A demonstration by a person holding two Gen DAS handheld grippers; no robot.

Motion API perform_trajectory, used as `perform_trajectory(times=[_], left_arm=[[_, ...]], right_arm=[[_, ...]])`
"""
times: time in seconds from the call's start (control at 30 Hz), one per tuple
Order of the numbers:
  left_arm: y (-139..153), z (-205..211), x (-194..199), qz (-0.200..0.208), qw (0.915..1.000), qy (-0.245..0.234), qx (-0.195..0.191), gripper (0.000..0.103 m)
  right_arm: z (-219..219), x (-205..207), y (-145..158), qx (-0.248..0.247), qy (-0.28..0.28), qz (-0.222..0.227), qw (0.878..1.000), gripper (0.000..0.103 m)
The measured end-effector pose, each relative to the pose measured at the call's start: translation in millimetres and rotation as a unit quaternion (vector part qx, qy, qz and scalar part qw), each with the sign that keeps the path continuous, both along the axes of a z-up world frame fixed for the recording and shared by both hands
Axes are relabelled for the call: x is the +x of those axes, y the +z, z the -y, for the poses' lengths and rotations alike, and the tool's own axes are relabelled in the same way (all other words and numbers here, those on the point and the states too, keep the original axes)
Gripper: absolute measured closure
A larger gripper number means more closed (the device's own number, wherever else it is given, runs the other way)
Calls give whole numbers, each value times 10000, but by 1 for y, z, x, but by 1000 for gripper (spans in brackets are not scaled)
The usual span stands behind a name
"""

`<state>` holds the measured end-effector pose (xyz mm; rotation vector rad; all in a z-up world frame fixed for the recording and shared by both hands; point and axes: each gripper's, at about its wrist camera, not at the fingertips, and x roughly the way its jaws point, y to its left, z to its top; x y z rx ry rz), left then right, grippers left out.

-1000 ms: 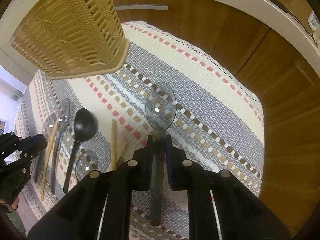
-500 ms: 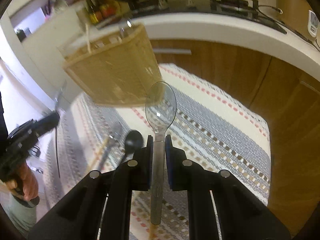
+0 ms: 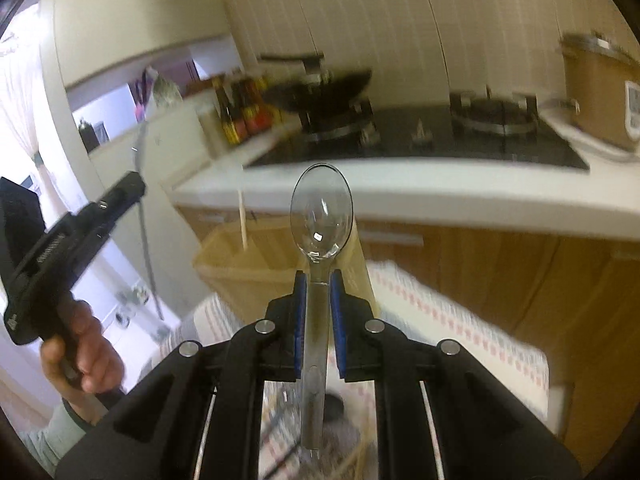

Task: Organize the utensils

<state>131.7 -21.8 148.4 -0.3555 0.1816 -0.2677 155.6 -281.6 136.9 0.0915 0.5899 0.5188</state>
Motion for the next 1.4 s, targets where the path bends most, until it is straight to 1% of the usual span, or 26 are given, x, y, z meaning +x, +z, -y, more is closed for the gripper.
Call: perform_trajectory(times=[0.03,0.17,0.33,0.47,0.57,0.7,0.77,0.93,1.07,1.1,1.17,1.27,1.4], left_arm=[[0,-1,0,53,10000,51,-40,93],[1,-1,20,214,9993,259,-172,93],[-7,11,44,311,9978,593,-11,93],[-19,20,57,301,9962,804,166,93],[-28,23,63,259,9955,863,297,93],[-39,22,69,153,9955,884,314,93],[-43,21,70,112,9956,866,326,93],[-53,22,71,39,9957,833,394,92],[-59,19,68,-16,9958,826,394,92],[-60,16,65,-13,9959,813,384,89],[-58,14,61,-19,9960,801,393,87],[-55,10,51,6,9960,791,405,87],[-49,4,40,-1,9965,749,360,85]], right_arm=[[-4,3,5,-21,-33,130,9999,93],[-23,21,22,-39,-198,618,9979,93],[-36,53,30,46,-306,972,9948,93],[-40,86,22,158,-319,875,9955,93],[-44,98,6,25,-357,844,9958,93],[-47,99,-16,-91,-387,921,9950,93],[-47,99,-24,-101,-297,887,9956,93],[-51,92,-34,-210,-158,1003,9946,93],[-54,83,-37,-269,-84,1031,9943,92],[-54,80,-37,-340,-75,1033,9940,92],[-53,76,-38,-404,-33,1003,9941,91],[-49,70,-38,-419,-17,923,9948,91],[-42,62,-36,-325,20,797,9963,84]])
